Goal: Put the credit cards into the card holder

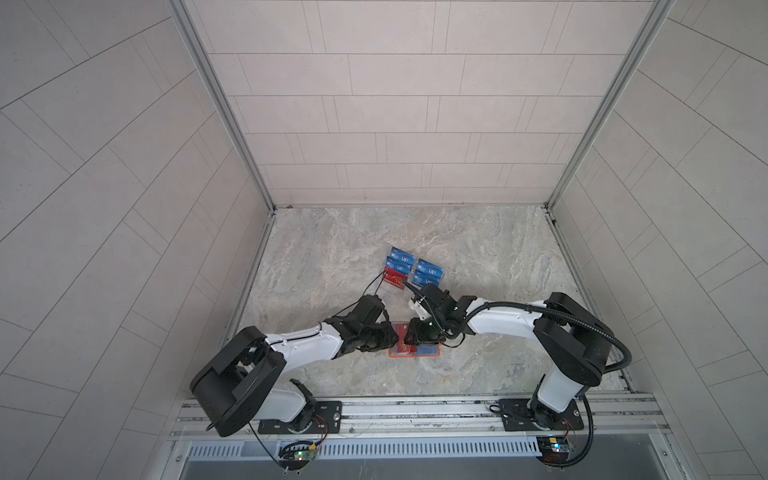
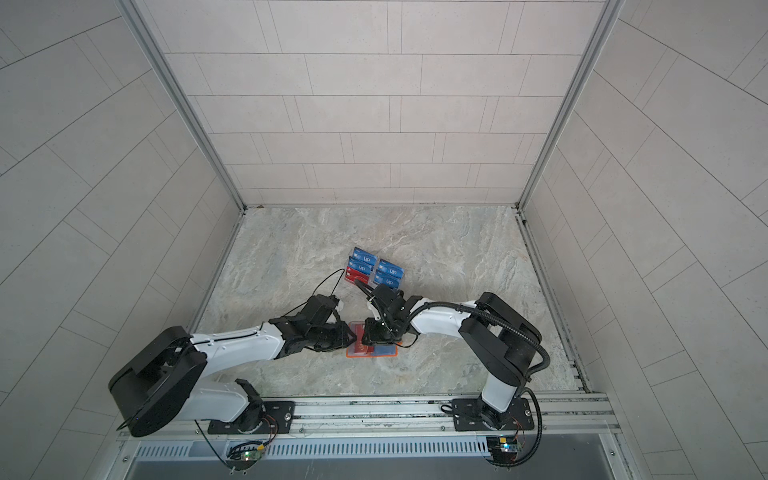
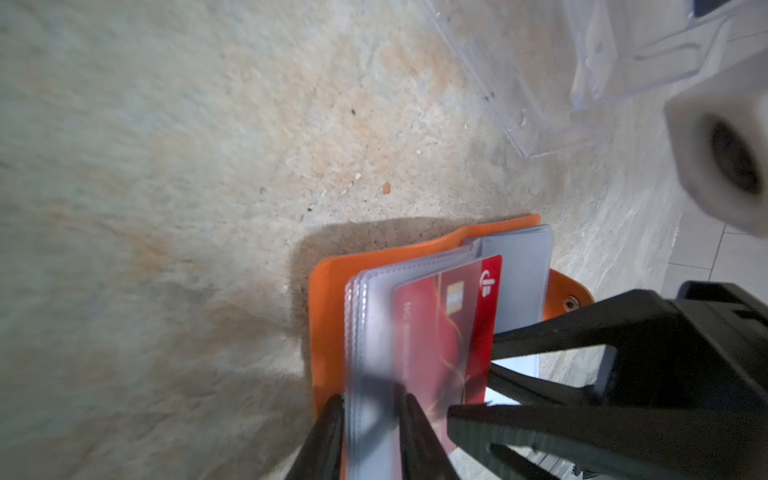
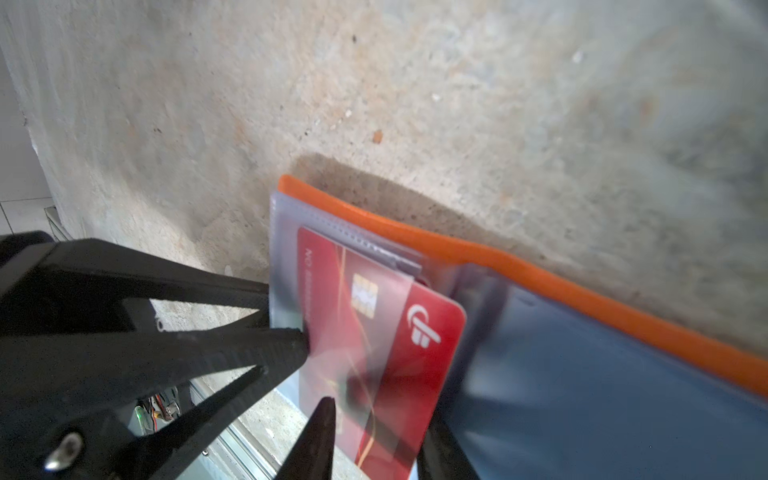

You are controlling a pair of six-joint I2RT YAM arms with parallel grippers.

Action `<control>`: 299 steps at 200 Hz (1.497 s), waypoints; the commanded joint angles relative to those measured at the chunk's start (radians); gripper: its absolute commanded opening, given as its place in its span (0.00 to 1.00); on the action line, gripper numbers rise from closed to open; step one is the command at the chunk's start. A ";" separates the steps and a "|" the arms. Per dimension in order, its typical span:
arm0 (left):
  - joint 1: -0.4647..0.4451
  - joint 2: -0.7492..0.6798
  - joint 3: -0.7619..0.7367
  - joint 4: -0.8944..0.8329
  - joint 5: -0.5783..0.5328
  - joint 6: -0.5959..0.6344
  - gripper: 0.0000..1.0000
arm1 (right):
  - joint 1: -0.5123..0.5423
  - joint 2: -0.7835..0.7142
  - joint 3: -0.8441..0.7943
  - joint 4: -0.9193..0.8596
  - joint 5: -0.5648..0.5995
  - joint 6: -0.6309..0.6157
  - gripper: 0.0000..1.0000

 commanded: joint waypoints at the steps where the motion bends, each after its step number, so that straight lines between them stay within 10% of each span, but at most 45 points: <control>1: -0.001 -0.007 -0.038 0.025 0.012 -0.038 0.30 | 0.034 0.010 0.021 -0.041 0.038 -0.022 0.35; 77: -0.002 -0.007 -0.031 0.004 0.027 -0.030 0.34 | 0.051 0.062 0.093 -0.081 0.023 -0.080 0.36; 125: -0.002 -0.027 0.008 -0.145 -0.037 0.000 0.34 | 0.050 0.039 0.170 -0.284 0.108 -0.169 0.54; 299: -0.002 -0.009 0.005 -0.097 0.000 -0.013 0.34 | 0.054 0.118 0.241 -0.243 0.039 -0.168 0.49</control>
